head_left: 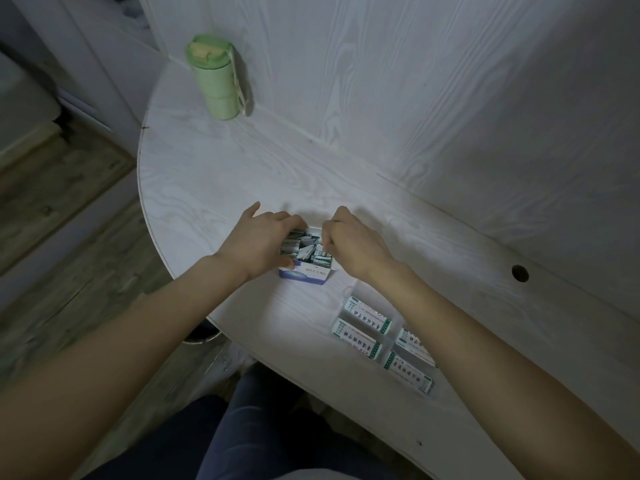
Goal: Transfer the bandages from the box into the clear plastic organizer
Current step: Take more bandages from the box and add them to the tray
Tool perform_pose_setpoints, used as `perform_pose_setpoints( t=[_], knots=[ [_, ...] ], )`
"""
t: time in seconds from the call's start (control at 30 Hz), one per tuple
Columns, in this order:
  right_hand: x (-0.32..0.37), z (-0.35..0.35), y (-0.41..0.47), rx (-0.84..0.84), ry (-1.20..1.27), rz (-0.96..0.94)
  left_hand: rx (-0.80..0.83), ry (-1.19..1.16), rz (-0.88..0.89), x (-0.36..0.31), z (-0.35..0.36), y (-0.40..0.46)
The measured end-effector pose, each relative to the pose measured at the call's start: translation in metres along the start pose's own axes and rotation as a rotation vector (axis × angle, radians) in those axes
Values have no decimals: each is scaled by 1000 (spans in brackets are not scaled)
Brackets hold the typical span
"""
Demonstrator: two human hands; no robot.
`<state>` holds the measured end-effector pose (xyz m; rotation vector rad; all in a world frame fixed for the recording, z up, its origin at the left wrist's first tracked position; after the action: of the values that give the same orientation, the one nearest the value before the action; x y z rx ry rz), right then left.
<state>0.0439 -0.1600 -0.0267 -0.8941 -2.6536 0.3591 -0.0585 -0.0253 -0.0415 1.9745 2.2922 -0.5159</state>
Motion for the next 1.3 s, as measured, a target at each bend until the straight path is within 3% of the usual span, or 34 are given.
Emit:
perform_pose_setpoints(
  t=[0.2,0.57,0.73,0.83,0.93,1.0,1.17,1.3],
  knots=[
    [-2,-8,-9,20,144,-17,2,-8,-3,-1,0,-1],
    [-9,-17,-15,-260,595,29,23,-95,28,-7,-15,4],
    [-21,-33,-25,-318,1038,93,-107,-841,-96,-37,-34,11],
    [-28,-40,-36,-316,1278,97,5,-1042,-64,-56,-44,13],
    [-35,-40,-46,-347,1313,120,167,-1307,-67,-73,-48,13],
    [-41,-41,-52,-348,1287,129,153,-1370,-56,-81,-50,14],
    [-57,-45,-69,-298,1336,188,0,-1257,-6,-95,-52,20],
    [-70,-44,-80,-375,1336,231,41,-1395,1,-109,-48,23]
  ],
)
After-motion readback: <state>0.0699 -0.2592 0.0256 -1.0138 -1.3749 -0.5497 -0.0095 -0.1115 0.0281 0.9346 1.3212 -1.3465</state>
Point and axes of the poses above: each hand's wrist, its own y-axis towards the middle knuckle, its own z-axis out of the palm, x = y × z, the point moved 1 cm from there along y, towards the middle knuckle, and after that the axes turned 5 degrees about z, right-handed, at the moved point
